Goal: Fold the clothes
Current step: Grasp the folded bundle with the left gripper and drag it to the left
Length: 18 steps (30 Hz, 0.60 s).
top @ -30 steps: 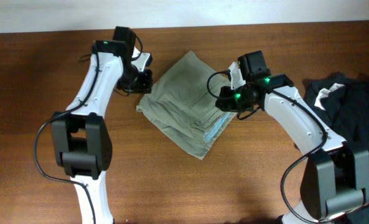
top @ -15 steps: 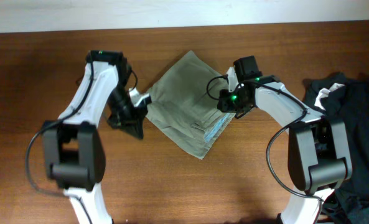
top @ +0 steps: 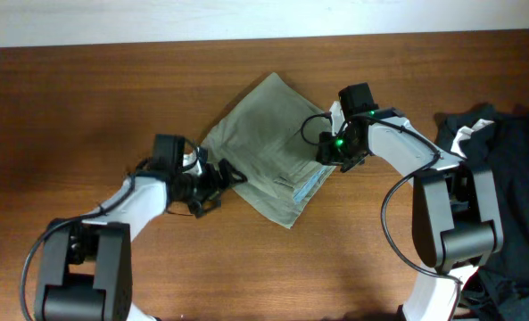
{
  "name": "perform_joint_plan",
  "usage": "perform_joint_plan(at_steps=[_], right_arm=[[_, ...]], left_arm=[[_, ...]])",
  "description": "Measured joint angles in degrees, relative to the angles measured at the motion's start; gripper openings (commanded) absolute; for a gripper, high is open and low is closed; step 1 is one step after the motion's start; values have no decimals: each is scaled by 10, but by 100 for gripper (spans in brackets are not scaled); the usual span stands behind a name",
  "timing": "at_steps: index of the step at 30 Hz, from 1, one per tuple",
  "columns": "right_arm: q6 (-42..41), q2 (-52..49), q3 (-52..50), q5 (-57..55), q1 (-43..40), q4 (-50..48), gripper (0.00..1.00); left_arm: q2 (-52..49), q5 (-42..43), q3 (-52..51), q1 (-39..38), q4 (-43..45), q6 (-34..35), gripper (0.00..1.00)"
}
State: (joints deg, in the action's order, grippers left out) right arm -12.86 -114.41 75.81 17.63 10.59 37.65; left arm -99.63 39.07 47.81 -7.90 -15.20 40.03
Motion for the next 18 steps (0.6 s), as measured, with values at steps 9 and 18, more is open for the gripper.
perform_joint_plan(at_steps=[9, 18], right_arm=[[0, 0, 0, 0, 0, 13, 27], [0, 0, 0, 0, 0, 33, 26]], left_arm=[[-11, 0, -59, -54, 208, 192, 89], [-147, -11, -46, -64, 437, 206, 0]])
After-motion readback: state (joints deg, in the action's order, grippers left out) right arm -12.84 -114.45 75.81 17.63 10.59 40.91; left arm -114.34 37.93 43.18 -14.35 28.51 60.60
